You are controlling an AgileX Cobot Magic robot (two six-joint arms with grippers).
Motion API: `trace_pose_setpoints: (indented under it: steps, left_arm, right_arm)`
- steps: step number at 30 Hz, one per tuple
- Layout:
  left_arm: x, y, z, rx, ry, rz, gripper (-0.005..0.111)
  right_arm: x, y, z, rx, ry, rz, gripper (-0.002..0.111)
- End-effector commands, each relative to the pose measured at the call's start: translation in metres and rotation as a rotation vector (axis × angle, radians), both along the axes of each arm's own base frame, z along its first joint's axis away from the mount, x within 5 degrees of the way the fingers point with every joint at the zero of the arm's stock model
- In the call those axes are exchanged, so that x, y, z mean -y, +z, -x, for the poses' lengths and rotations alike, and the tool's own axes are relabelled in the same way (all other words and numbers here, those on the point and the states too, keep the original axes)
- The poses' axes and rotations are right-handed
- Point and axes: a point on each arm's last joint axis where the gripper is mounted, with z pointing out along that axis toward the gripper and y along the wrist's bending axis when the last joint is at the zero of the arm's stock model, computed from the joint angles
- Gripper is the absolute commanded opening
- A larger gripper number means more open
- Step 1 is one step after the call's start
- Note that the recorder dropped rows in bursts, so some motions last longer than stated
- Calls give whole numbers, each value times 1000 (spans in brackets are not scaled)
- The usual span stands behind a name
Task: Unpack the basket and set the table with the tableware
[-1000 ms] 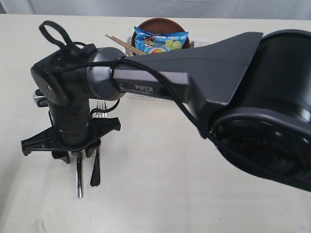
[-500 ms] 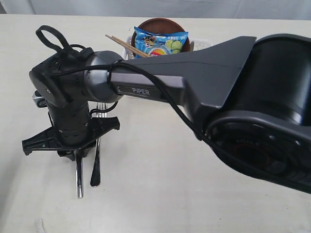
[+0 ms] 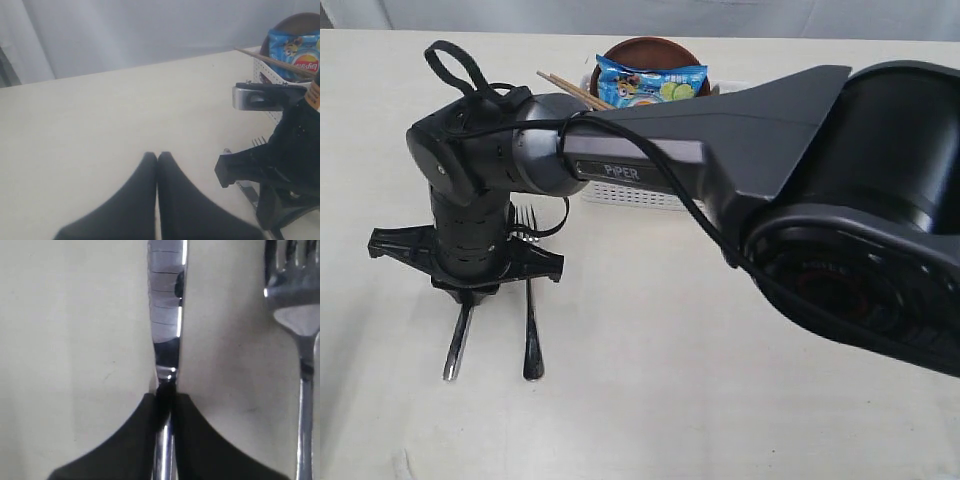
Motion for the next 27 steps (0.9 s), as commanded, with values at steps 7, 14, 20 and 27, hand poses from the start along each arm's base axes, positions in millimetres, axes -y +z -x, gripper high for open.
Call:
trace_pose_setpoints:
  steps: [7,14,20,27]
  left_arm:
    - [0,0,0,7,2,3,0]
    - [0,0,0,7,2,3,0]
    - [0,0,0,7,2,3,0]
    - [0,0,0,7,2,3,0]
  right_arm:
    - [-8,-15,20,-47,1,24,0]
    - [-9,-15,25,-64,-35,31,0]
    - [-7,-16,23,-36,-41,61,0]
    - [-6,-16,20,-12,-31,67,38]
